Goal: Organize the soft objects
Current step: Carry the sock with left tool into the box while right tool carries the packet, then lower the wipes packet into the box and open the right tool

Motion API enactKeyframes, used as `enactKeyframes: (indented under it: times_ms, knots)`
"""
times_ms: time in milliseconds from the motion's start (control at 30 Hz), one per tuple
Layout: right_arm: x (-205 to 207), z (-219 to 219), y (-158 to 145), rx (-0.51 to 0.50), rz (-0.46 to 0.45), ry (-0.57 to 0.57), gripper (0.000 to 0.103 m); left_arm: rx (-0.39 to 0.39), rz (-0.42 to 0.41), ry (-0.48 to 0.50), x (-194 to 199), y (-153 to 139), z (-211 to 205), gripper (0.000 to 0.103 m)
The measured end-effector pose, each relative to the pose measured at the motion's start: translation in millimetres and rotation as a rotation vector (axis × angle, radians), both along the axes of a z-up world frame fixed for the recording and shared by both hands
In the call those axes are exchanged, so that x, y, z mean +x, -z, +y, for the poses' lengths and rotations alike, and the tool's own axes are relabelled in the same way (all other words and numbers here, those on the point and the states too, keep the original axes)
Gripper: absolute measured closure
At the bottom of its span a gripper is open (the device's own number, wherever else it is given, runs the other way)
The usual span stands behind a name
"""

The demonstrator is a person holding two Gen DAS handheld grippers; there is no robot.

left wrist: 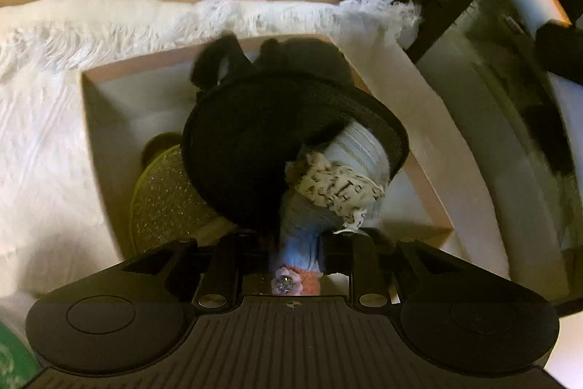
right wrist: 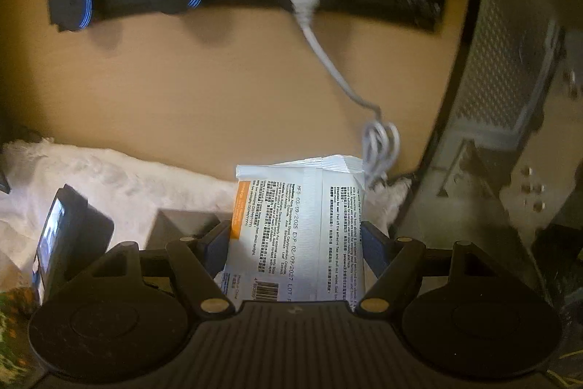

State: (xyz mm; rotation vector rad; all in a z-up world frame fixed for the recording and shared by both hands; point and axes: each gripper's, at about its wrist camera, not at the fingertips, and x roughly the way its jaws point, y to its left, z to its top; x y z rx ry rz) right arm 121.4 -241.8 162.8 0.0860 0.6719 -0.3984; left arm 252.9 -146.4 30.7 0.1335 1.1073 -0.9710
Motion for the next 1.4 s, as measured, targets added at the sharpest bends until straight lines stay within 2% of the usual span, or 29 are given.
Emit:
enactKeyframes:
  times_ms: [167, 333, 433, 500, 667, 800, 900, 933, 1100, 1233, 1333, 1400]
  knots:
    - [4.1, -13.2, 11.0, 0.022, 0.039, 0.020, 0.029, 0.008, -0.072, -0.026, 3.6, -3.7, 2.8, 0.078]
    - [6.8, -17.5, 13.5, 0.078, 0.035, 0.009, 0.029, -0.098, -0.134, -0.005, -5.0, -34.0, 33.7, 0.075]
    - [14.8, -12.8, 14.8, 0.110, 0.036, -0.015, 0.029, -0.158, -0.153, -0.030, -8.6, -51.2, 56.0, 0.075]
    - [24.6, -8.0, 20.0, 0.149, 0.045, -0.037, 0.029, -0.170, -0.161, -0.057, -10.3, -59.1, 67.2, 0.075]
    - [56.6, 3.0, 45.0, 0.232, 0.077, -0.082, 0.029, -0.171, -0.172, -0.064, -19.9, -71.3, 96.6, 0.075]
    - [84.7, 11.5, 79.0, 0.230, 0.156, -0.099, 0.029, -0.178, -0.149, -0.086, -25.8, -72.6, 112.1, 0.075]
    - [94.6, 16.3, 104.5, 0.174, 0.218, -0.090, 0.027, -0.178, -0.141, -0.086, -30.5, -72.9, 119.0, 0.075]
    - [94.3, 16.5, 107.1, 0.166, 0.213, -0.084, 0.027, -0.176, -0.140, -0.084, -32.2, -72.6, 119.8, 0.075]
    - [93.6, 13.5, 107.0, 0.147, 0.235, -0.072, 0.027, -0.181, -0.142, -0.096, -37.6, -73.6, 125.8, 0.075]
    - [90.2, 6.7, 106.4, 0.154, 0.253, -0.007, 0.027, -0.174, -0.175, -0.105, -48.6, -77.5, 134.5, 0.075]
    - [77.5, -2.1, 95.6, 0.196, 0.222, 0.016, 0.027, -0.177, -0.184, -0.126, -52.7, -81.1, 143.5, 0.075]
    - [68.3, -2.9, 85.4, 0.177, 0.184, 0.026, 0.028, -0.185, -0.183, -0.141, -55.7, -83.1, 151.3, 0.075]
